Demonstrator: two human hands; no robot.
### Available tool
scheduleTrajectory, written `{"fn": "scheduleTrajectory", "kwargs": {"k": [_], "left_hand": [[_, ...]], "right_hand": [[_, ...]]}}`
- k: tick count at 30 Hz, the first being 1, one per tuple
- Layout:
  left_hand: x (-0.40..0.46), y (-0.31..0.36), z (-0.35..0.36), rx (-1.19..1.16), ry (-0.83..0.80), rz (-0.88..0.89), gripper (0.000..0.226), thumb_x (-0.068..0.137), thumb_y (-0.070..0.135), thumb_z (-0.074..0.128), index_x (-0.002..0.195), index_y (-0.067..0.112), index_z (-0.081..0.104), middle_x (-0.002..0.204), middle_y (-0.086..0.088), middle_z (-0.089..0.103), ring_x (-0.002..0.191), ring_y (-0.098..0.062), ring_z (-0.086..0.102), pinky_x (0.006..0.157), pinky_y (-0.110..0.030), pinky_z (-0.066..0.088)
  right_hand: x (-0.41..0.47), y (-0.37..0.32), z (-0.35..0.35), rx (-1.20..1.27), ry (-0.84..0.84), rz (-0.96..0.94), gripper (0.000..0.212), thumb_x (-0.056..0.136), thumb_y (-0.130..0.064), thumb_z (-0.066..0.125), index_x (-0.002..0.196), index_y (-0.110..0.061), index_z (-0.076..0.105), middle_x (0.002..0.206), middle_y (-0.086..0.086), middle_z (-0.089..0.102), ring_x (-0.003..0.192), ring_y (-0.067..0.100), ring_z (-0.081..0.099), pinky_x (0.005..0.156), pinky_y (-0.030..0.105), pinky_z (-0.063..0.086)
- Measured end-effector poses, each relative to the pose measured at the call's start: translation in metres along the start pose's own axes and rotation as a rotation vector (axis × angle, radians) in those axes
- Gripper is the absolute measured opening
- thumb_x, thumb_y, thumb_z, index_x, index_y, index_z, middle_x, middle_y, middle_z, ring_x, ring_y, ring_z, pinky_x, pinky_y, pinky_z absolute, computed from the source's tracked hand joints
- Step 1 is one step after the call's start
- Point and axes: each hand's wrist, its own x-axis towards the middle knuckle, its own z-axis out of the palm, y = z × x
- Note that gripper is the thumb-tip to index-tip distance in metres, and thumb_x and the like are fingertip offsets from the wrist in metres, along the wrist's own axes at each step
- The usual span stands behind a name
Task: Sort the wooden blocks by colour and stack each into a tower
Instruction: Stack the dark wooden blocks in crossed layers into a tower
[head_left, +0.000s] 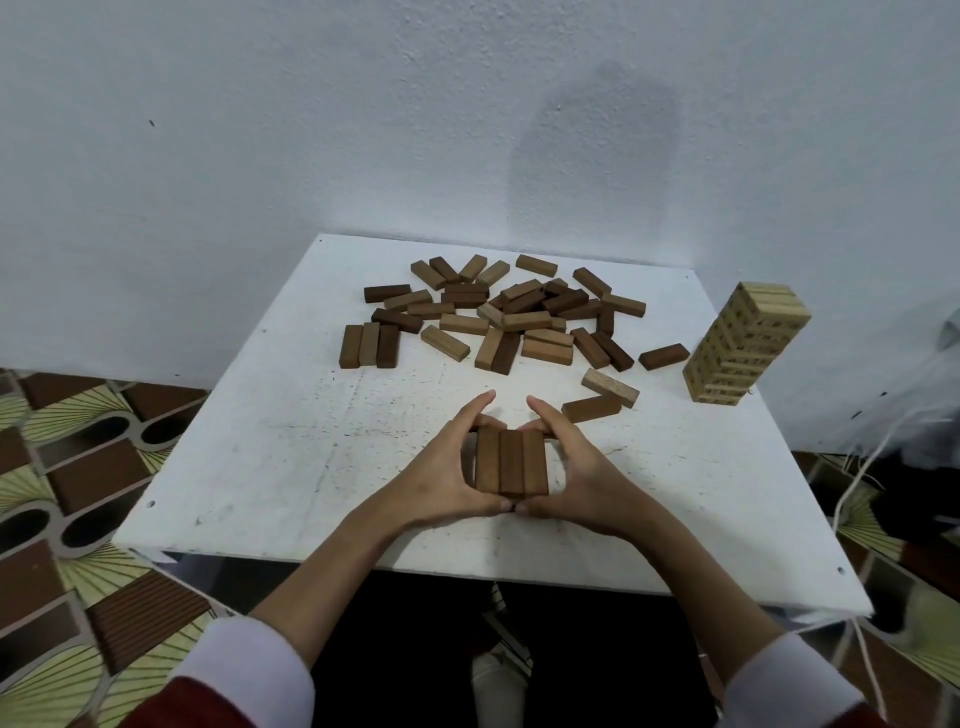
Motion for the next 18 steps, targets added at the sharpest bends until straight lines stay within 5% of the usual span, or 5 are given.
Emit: {"fn": "scheduleTrajectory", "kwargs": {"k": [4,8,12,15,18], "left_hand": [[-0.01,0.003,0.007,-0.445,0.056,-0.112,0.087,0.079,0.051,0.067,0.148,0.03,0.019,0.153,0.012,0.022,0.138,-0.005,0.02,0.101,-0.013,0.033],[-0.02,0.01,0.02,-0.492,0.154,-0.177,0.061,0.096,0.052,0.021,0.148,0.02,0.026,0.148,0.014,0.021,0.131,0.003,0.015,0.089,0.008,0.016],[-0.022,0.016,0.027,-0.661,0.115,-0.228,0.075,0.083,0.062,0.022,0.149,0.027,0.016,0.149,0.018,0.018,0.14,-0.002,0.011,0.11,-0.02,0.012],[-0.021,0.02,0.03,-0.68,0.046,-0.247,0.081,0.076,0.063,0.017,0.15,0.032,0.008,0.157,0.011,0.009,0.144,-0.009,0.01,0.114,-0.028,0.012],[-0.021,0.023,0.03,-0.639,0.023,-0.261,0.082,0.075,0.064,0.018,0.15,0.034,0.004,0.158,0.007,0.004,0.144,-0.01,0.009,0.115,-0.03,0.012]], "right_hand": [[-0.007,-0.006,0.006,0.304,0.099,0.109,0.093,0.073,-0.053,0.065,0.147,-0.03,0.014,0.149,-0.01,0.028,0.135,0.007,0.026,0.112,0.032,0.023],[-0.013,-0.014,0.025,0.501,0.205,0.213,0.067,0.09,-0.062,0.017,0.148,-0.03,0.013,0.156,-0.01,0.015,0.143,0.011,0.014,0.107,0.026,0.01],[-0.023,-0.012,0.038,0.49,0.194,0.219,0.057,0.096,-0.043,-0.001,0.15,-0.028,0.006,0.156,-0.008,0.01,0.141,0.008,0.01,0.098,0.019,0.009],[-0.023,-0.009,0.042,0.478,0.172,0.22,0.058,0.094,-0.046,-0.002,0.15,-0.028,0.001,0.158,-0.006,0.0,0.144,0.012,0.002,0.099,0.017,0.004],[-0.022,-0.01,0.043,0.47,0.17,0.196,0.09,0.074,-0.081,-0.001,0.149,-0.031,-0.002,0.158,-0.007,-0.002,0.144,0.01,0.0,0.105,0.02,0.002]]}}
